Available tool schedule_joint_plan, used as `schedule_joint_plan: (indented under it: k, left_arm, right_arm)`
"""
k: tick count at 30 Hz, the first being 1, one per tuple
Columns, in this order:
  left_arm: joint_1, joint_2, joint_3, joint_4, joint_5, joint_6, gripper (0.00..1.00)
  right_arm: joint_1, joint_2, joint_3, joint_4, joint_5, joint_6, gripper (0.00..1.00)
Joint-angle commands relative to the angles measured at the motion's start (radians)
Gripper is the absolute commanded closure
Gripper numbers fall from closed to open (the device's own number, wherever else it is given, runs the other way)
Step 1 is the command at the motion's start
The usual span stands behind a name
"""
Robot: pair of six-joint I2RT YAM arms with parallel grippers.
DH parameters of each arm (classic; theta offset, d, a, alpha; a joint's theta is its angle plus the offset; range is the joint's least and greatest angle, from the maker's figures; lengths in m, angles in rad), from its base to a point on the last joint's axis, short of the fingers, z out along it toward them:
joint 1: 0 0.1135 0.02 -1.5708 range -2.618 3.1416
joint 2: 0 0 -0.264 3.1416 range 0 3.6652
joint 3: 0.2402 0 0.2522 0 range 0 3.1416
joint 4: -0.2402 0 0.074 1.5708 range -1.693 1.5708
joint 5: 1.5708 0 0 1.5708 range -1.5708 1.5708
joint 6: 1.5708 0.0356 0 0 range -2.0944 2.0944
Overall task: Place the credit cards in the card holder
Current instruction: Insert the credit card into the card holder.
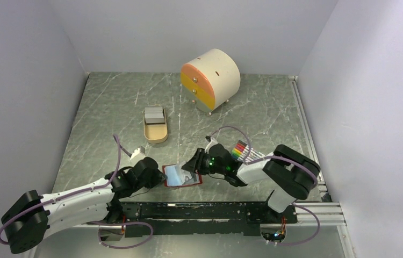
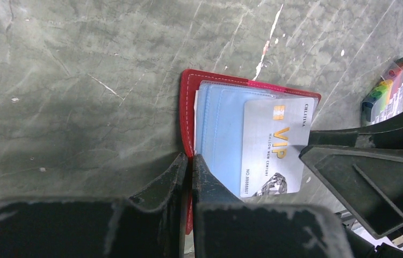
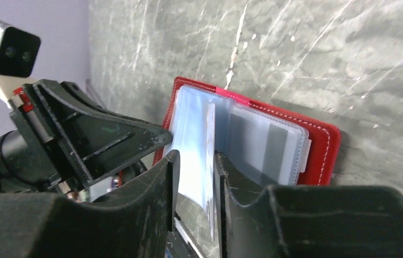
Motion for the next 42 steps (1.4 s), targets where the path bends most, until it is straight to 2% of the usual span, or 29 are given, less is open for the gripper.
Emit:
schedule_joint_plan:
  k: [1, 9, 13, 24, 36, 42]
  left_arm:
    - [-0.01, 0.001, -0.014, 0.032, 0.009, 0.01, 0.91]
    - [-0.011, 0.007, -0.01, 0.031, 0.008, 0.014, 0.91]
    - [-0.011, 0.004, -0.015, 0.037, 0.006, 0.017, 0.91]
    - [-0.01, 0.002, -0.012, 0.043, 0.011, 0.025, 0.91]
    - [-0.01, 0.009, -0.008, 0.055, 0.014, 0.031, 0.91]
    - [-0.011, 0.001, -0.008, 0.052, 0.013, 0.03, 0.91]
  right_arm:
    - [0.008, -0.064, 0.068, -0.348, 0.109, -0.148, 0.64]
    - [0.035, -0.103, 0.131, -0.507, 0.184, -0.221, 0.63]
    - [0.056, -0.097, 0.146, -0.488, 0.166, -0.227, 0.65]
    - [0.113, -0.028, 0.202, -0.489, 0.159, -0.206, 0.63]
    - [0.121, 0.028, 0.223, -0.384, 0.076, -0.194, 0.63]
    - [0.124, 0.001, 0.199, -0.339, 0.078, -0.195, 0.63]
